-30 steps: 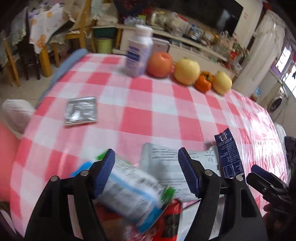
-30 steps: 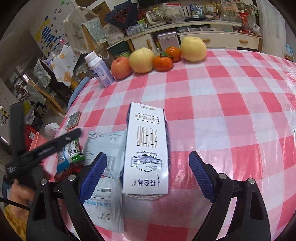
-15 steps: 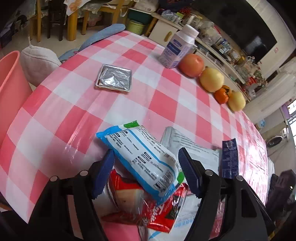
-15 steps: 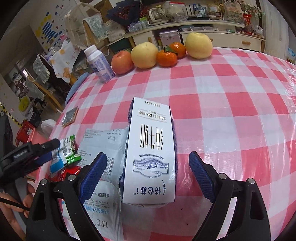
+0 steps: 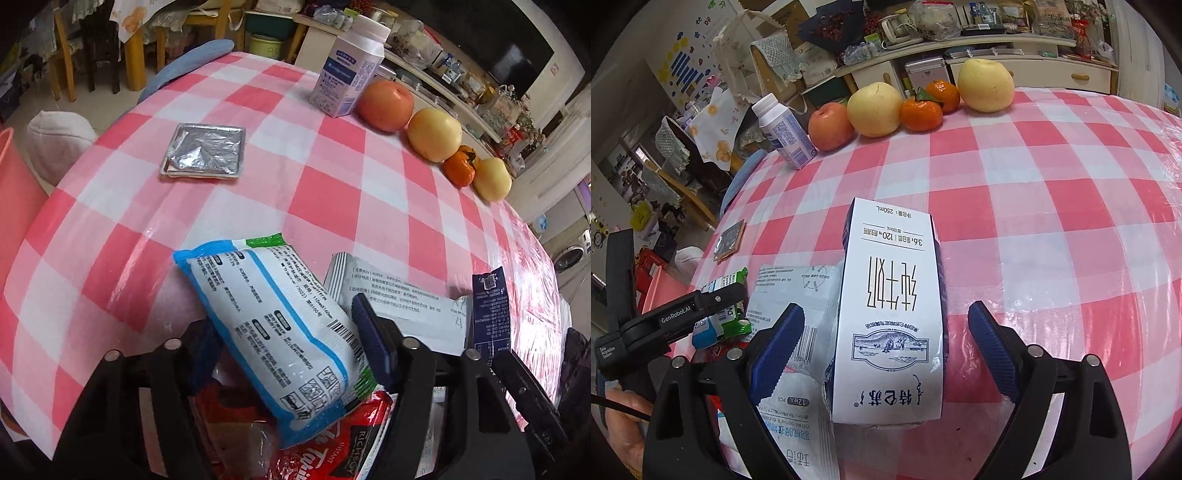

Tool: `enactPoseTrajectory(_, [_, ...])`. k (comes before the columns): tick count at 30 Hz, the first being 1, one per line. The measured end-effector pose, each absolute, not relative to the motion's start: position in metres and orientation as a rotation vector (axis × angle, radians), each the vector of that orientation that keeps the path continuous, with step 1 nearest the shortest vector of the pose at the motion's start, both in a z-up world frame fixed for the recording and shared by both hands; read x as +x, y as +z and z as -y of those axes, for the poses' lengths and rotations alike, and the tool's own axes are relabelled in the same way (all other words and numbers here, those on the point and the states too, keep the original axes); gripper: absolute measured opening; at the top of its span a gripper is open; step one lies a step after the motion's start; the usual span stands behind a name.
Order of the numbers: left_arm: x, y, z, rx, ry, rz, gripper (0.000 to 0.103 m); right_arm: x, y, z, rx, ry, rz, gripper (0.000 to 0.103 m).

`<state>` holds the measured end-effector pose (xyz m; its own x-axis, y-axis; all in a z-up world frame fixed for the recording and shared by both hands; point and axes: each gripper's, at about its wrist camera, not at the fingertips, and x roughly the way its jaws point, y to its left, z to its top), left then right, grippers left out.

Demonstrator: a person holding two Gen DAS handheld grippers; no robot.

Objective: Collect trash
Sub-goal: 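Grasp the blue-white wet wipes pack with the left gripper while the right gripper grasps the white milk carton, then lift both held items and carry them toward the pink bucket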

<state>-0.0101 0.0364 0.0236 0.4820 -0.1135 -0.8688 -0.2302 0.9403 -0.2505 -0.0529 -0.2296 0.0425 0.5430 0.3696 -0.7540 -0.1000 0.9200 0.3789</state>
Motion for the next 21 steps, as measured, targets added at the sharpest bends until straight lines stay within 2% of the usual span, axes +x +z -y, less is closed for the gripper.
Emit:
enactPoseTrajectory(6, [-0.013,0.023,-0.043,-0.378,0.062,-1.052,0.052,-0.049,0.035,0.229,0.335,0.285,-0.980,0.088])
enactPoseTrajectory(8, [-0.017,0.023,-0.046,-0.394,0.059,-1.042,0.048,-0.048,0.033,0.229,0.331,0.282,-0.983,0.081])
enactPoseTrajectory(13, [-0.024,0.022,-0.051,-0.408,0.046,-1.023,0.046,-0.047,0.029,0.228,0.317,0.270,-0.976,0.067])
enactPoseTrajectory(21, [-0.041,0.028,-0.070,-0.467,0.008,-0.957,0.045,-0.053,0.029,0.228,0.317,0.273,-0.944,0.066])
